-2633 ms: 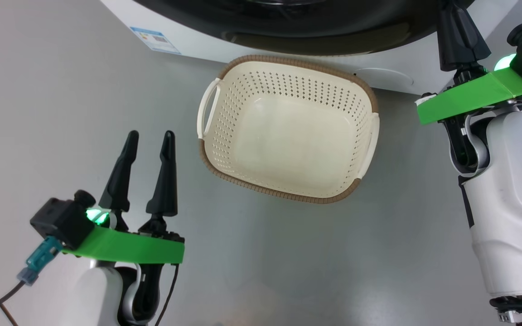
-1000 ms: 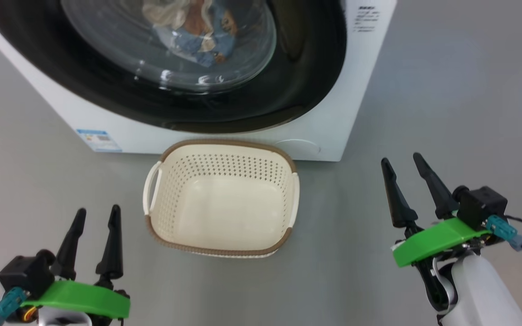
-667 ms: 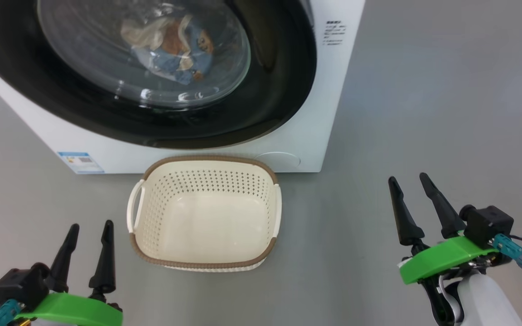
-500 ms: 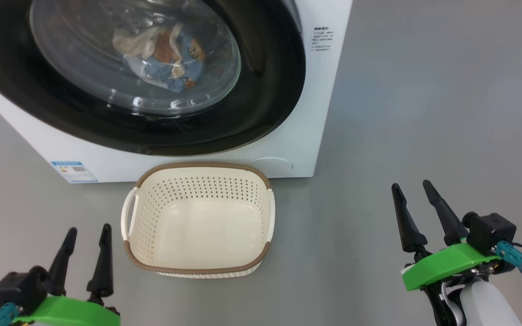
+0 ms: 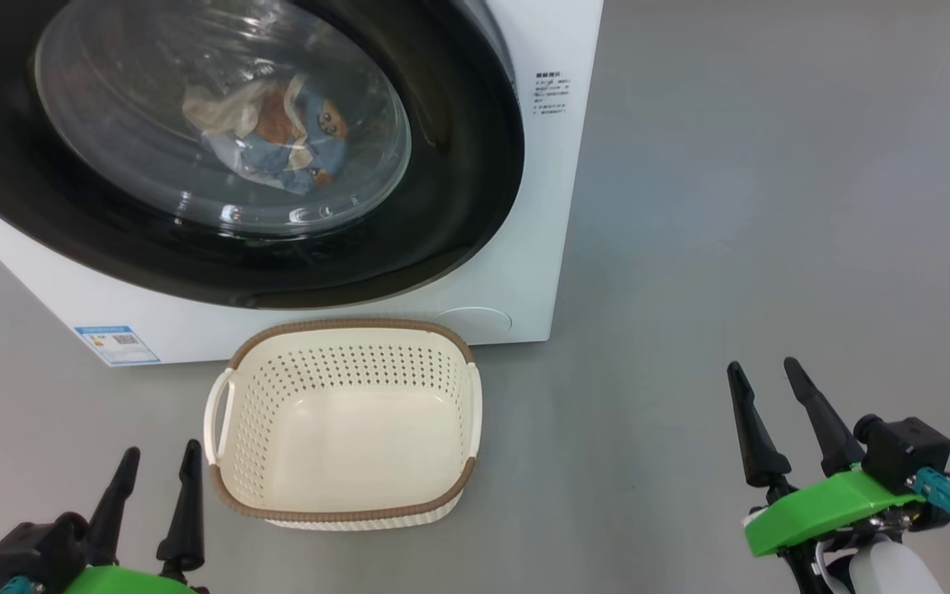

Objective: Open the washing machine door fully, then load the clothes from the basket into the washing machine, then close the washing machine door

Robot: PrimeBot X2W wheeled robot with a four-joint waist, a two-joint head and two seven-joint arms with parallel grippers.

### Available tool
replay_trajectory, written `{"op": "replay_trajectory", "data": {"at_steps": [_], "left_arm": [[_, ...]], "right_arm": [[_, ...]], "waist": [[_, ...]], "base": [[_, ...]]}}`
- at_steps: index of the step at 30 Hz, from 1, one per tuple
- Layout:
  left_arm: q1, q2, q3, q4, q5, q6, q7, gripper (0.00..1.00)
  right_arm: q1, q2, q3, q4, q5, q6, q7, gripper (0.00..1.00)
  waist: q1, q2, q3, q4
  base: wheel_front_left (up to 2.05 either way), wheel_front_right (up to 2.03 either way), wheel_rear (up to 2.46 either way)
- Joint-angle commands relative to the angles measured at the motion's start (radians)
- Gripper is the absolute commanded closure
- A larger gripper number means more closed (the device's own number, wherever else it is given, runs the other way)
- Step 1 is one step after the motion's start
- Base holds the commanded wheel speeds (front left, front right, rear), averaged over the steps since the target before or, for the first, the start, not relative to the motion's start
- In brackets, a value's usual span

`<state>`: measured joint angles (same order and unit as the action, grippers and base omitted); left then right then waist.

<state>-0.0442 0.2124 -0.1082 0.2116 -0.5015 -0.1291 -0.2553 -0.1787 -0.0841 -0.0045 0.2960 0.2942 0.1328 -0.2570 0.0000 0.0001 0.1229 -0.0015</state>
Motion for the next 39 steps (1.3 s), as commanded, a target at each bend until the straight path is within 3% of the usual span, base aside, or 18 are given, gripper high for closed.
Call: {"op": "replay_trajectory", "data": {"at_steps": [1, 39], "left_arm": [[-0.013, 0.031, 0.040, -0.016, -0.007, -0.002, -0.006, 0.00], [0.010, 0.026, 0.039, -0.027, 0.008, -0.002, -0.006, 0.00]], "right_arm": [[0.008, -0.002, 0.021, -0.026, 0.004, -0.002, -0.005, 0.00], [0.025, 0.008, 0.007, -0.029, -0.003, -0.002, -0.005, 0.00]], "waist": [[0.0000, -0.0001, -0.004, -0.003], [0.0000, -0.0001, -0.012, -0.006]], "base": [[0.00, 0.00, 0.00], [0.00, 0.00, 0.00]]}}
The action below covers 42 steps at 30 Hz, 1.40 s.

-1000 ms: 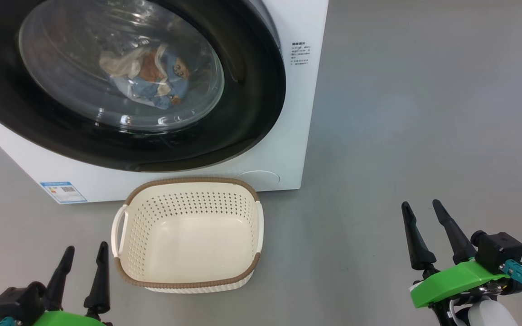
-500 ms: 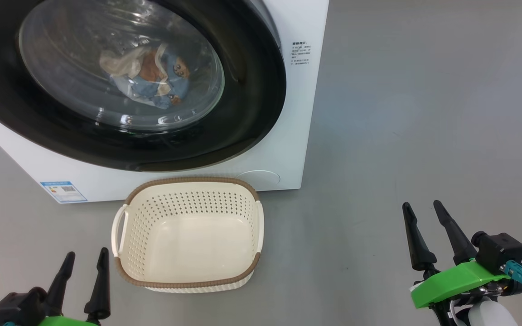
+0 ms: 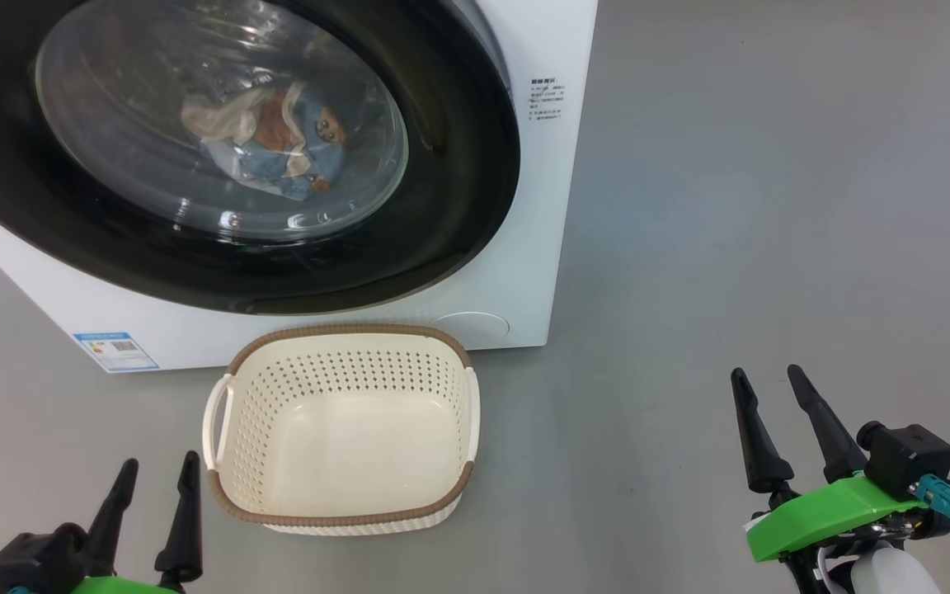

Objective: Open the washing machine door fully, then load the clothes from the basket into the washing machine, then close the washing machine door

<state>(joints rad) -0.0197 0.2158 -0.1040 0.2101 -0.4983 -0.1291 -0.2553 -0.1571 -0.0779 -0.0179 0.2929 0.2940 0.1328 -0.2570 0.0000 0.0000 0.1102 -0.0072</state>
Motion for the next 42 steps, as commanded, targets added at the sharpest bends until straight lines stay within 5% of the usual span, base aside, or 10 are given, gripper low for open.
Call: {"op": "replay_trajectory", "data": {"at_steps": [1, 3, 4, 9, 16, 42], "left_arm": [[-0.014, 0.022, 0.035, -0.026, 0.004, -0.002, -0.006, 0.00], [-0.013, 0.023, 0.035, -0.027, 0.002, -0.002, -0.006, 0.00], [0.000, 0.000, 0.000, -0.001, -0.001, 0.000, 0.000, 1.00], [0.006, -0.045, -0.018, 0.051, -0.003, 0.000, 0.002, 1.00], [0.004, -0.049, -0.008, 0.047, -0.068, 0.000, 0.020, 1.00], [-0.018, -0.068, 0.031, 0.047, -0.306, 0.000, 0.089, 1.00]], "right_arm": [[0.004, 0.002, 0.021, -0.026, -0.003, -0.002, -0.005, 0.00], [0.003, 0.003, 0.021, -0.026, -0.002, -0.002, -0.005, 0.00], [0.000, 0.003, 0.000, 0.000, 0.000, 0.000, 0.000, 1.00], [0.024, 0.016, 0.004, 0.061, 0.003, 0.000, 0.002, 1.00], [0.028, 0.016, -0.002, 0.052, 0.077, 0.000, 0.023, 1.00], [0.030, 0.019, -0.023, 0.032, 0.350, -0.001, 0.100, 1.00]], "waist": [[0.0000, 0.0000, 0.000, -0.001], [0.0000, 0.0000, 0.000, -0.002], [0.0000, 0.0000, 0.000, -0.002], [0.0000, 0.0000, 0.000, -0.002], [0.0023, 0.0000, -0.009, -0.001], [0.0000, 0.0000, -0.028, 0.001]], "base": [[0.00, 0.00, 0.00], [0.00, 0.00, 0.00], [0.00, 0.00, 0.00], [0.00, 0.00, 0.00], [0.00, 0.00, 0.00], [0.00, 0.00, 0.00]]}}
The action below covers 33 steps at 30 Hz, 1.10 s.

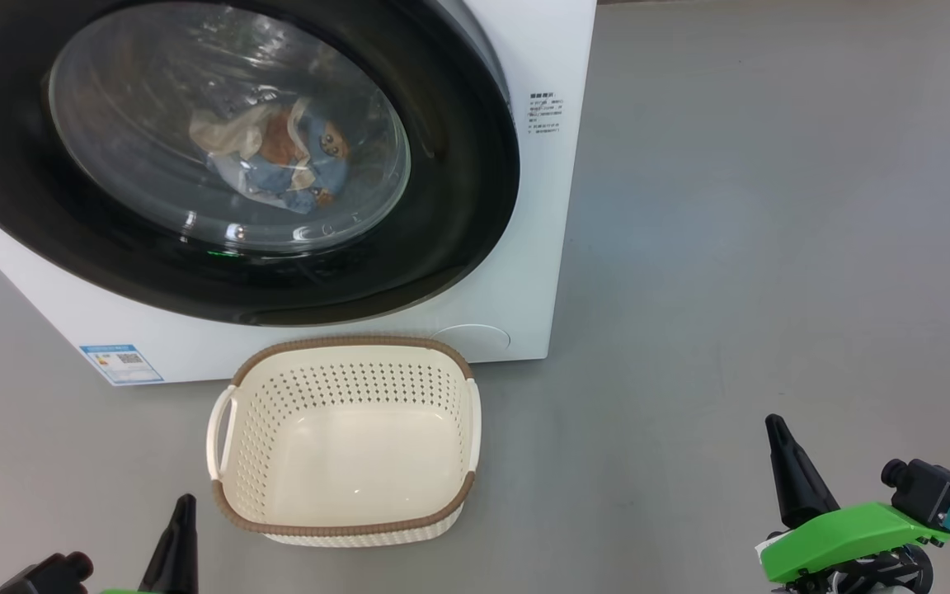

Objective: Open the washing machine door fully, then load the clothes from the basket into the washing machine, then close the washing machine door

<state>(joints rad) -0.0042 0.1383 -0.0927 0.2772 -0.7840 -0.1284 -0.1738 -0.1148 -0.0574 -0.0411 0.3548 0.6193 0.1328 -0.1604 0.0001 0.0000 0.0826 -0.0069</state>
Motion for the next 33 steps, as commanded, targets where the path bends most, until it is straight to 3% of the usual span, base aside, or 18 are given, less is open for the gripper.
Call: {"op": "replay_trajectory", "data": {"at_steps": [1, 33], "left_arm": [[-0.034, 0.009, 0.022, -0.020, -0.030, -0.001, 0.010, 1.00], [-0.057, -0.018, 0.076, -0.025, -0.308, -0.001, 0.097, 1.00]], "right_arm": [[-0.012, -0.002, 0.000, -0.030, 0.035, -0.001, 0.006, 1.00], [-0.005, 0.001, -0.025, -0.058, 0.360, -0.001, 0.097, 1.00]], "waist": [[-0.0001, 0.0000, -0.002, 0.000], [-0.0001, 0.0000, -0.028, 0.002]], "base": [[0.00, 0.00, 0.00], [0.00, 0.00, 0.00]]}}
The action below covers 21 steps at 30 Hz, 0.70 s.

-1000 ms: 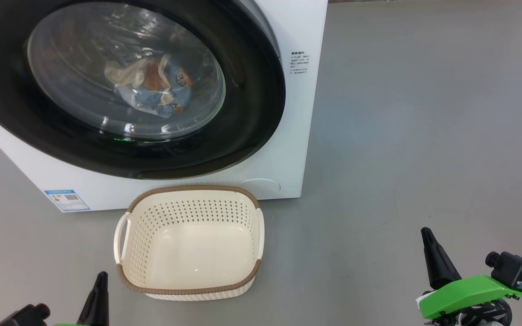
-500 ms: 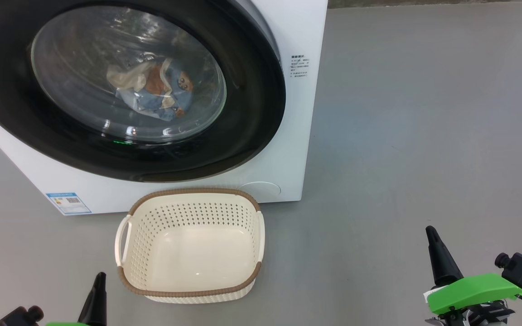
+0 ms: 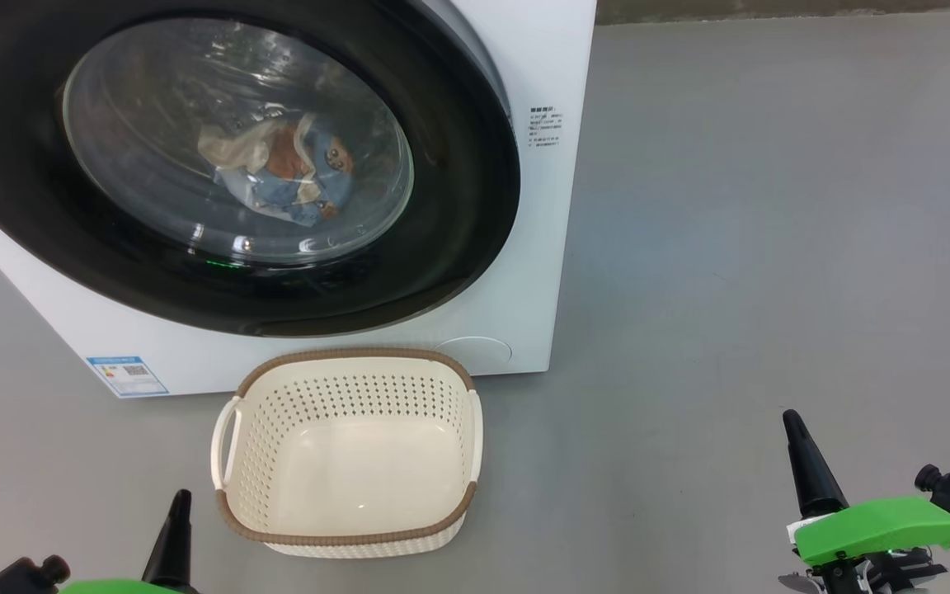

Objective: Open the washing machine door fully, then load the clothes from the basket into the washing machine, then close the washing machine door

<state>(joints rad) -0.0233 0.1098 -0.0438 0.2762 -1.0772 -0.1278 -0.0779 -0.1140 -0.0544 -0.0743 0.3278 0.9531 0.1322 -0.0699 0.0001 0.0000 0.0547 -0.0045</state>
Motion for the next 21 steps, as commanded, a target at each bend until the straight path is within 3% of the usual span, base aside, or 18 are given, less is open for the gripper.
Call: {"op": "replay_trajectory", "data": {"at_steps": [1, 21], "left_arm": [[-0.039, 0.010, 0.029, -0.024, -0.024, -0.002, 0.004, 1.00], [-0.054, -0.009, 0.066, -0.026, -0.202, -0.002, 0.063, 1.00]], "right_arm": [[-0.006, -0.002, 0.007, -0.031, 0.037, -0.001, 0.010, 1.00], [-0.002, 0.000, -0.009, -0.049, 0.247, -0.001, 0.069, 1.00]], "waist": [[-0.0001, 0.0000, -0.001, 0.000], [-0.0001, 0.0000, -0.018, 0.002]], "base": [[0.00, 0.00, 0.00], [0.00, 0.00, 0.00]]}}
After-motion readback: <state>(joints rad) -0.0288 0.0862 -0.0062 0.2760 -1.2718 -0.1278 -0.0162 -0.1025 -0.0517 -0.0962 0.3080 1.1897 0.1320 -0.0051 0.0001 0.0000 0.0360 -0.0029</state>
